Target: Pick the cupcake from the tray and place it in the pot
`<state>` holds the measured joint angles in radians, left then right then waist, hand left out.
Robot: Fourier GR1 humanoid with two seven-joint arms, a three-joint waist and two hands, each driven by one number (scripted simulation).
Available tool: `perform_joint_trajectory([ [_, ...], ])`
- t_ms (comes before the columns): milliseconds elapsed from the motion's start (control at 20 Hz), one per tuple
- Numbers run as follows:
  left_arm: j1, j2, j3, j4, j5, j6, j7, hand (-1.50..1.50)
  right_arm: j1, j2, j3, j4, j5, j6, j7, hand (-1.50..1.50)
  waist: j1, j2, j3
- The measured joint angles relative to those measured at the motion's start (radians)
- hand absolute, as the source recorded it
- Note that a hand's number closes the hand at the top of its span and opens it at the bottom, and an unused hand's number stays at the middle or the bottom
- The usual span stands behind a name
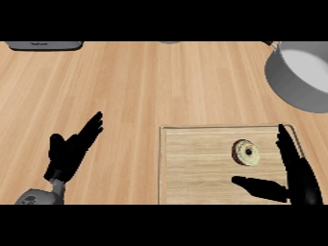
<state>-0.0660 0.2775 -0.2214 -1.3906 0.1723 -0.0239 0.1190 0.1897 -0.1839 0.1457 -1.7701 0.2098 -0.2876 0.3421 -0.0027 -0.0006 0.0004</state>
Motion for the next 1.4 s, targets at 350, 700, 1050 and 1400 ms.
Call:
perform_joint_trajectory([
  [350,-0.029,-0.028,0.026,0.032,-0.028,-0.021,0.004,0.00,-0.027,0.071,-0.054,0.113,-0.115,0.026,-0.137,-1.50,0.001,0.001,0.000],
  [700,-0.022,-0.043,0.056,0.014,-0.048,-0.048,0.025,0.00,-0.070,0.116,-0.118,0.294,-0.200,0.078,-0.327,1.50,0.000,-0.009,-0.010],
  [1050,-0.041,-0.063,0.062,0.033,-0.064,-0.052,0.028,0.00,-0.094,0.124,-0.095,0.395,-0.119,0.051,-0.484,1.50,-0.002,-0.017,-0.023],
  [1400,-0.014,-0.077,0.053,0.005,-0.079,-0.046,0.028,0.00,-0.101,0.150,-0.125,0.460,-0.167,0.052,-0.641,1.50,-0.001,-0.021,-0.028],
])
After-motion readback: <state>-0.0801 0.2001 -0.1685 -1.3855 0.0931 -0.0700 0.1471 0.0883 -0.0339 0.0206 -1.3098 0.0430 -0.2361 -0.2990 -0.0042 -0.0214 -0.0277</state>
